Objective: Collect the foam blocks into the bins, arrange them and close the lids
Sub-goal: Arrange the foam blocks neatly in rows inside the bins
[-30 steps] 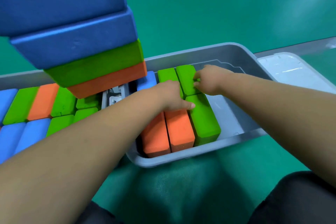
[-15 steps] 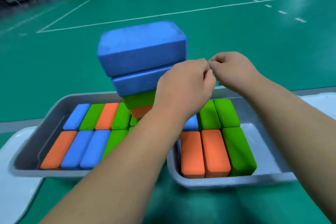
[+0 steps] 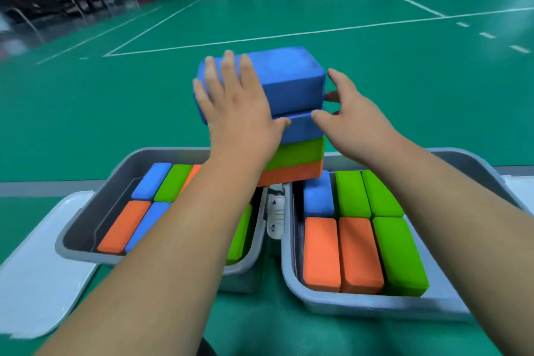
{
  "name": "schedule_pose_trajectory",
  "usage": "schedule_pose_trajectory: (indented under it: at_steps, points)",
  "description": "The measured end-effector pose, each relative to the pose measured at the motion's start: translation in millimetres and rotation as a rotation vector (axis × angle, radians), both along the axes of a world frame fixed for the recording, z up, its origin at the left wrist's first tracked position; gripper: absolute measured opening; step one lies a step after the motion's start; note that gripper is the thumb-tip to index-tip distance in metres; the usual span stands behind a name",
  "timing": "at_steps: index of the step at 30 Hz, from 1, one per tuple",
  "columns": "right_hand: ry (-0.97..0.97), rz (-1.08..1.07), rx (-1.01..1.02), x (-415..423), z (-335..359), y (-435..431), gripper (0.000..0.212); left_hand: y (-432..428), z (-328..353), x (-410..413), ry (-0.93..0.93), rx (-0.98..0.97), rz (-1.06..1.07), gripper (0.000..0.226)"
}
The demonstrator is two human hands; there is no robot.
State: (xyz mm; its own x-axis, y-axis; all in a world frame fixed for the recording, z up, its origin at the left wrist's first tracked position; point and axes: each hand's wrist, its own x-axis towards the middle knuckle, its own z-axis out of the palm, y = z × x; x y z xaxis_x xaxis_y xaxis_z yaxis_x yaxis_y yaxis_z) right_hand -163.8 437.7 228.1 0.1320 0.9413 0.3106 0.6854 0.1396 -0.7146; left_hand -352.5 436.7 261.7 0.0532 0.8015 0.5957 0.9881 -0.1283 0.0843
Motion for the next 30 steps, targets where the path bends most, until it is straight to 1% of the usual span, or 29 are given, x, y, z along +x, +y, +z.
schedule_pose_trajectory:
  at_steps: [2,4,7,9,10,14,17,21,26,30]
  points:
    - [-0.008,0.007,0.004,-2.2,-1.1,1.2,0.086,2.8,-2.6,-5.6,-0.075,-0.069,0.136,0.135]
    - [-0.024,-0.006,0.034,-4.4,-4.0,2.2,0.089,5.1,-5.9,-12.6,-0.170,-0.140,0.217,0.145]
    - [-0.024,-0.026,0.083,-7.9,-8.3,3.7,0.097,8.3,-13.9,-23.0,-0.340,-0.266,0.205,0.150]
    - [0.009,-0.010,0.076,-11.8,-10.3,5.1,0.100,8.1,-19.9,-29.7,-0.447,-0.320,0.102,0.149]
    - [0.027,-0.001,0.078,-14.4,-11.4,5.4,0.100,7.6,-22.5,-33.3,-0.489,-0.314,0.047,0.146]
    - [0.087,-0.019,0.134,-20.5,-14.5,4.8,0.092,8.4,-25.8,-41.9,-0.628,-0.196,-0.076,0.124]
    - [0.130,-0.065,0.192,-14.4,-14.5,0.8,0.086,10.0,-24.5,-37.6,-0.630,-0.100,-0.152,0.116]
    - [0.216,-0.184,0.273,11.6,-10.3,-9.6,0.078,13.5,-25.3,-11.3,-0.633,0.022,-0.294,0.109]
    - [0.265,-0.363,0.344,68.1,-4.4,-27.3,0.071,6.5,-38.5,50.1,-0.668,0.036,-0.511,0.104]
    - [0.295,-0.470,0.364,119.1,-8.8,-44.6,0.065,-8.9,-53.0,103.5,-0.613,-0.020,-0.656,0.107]
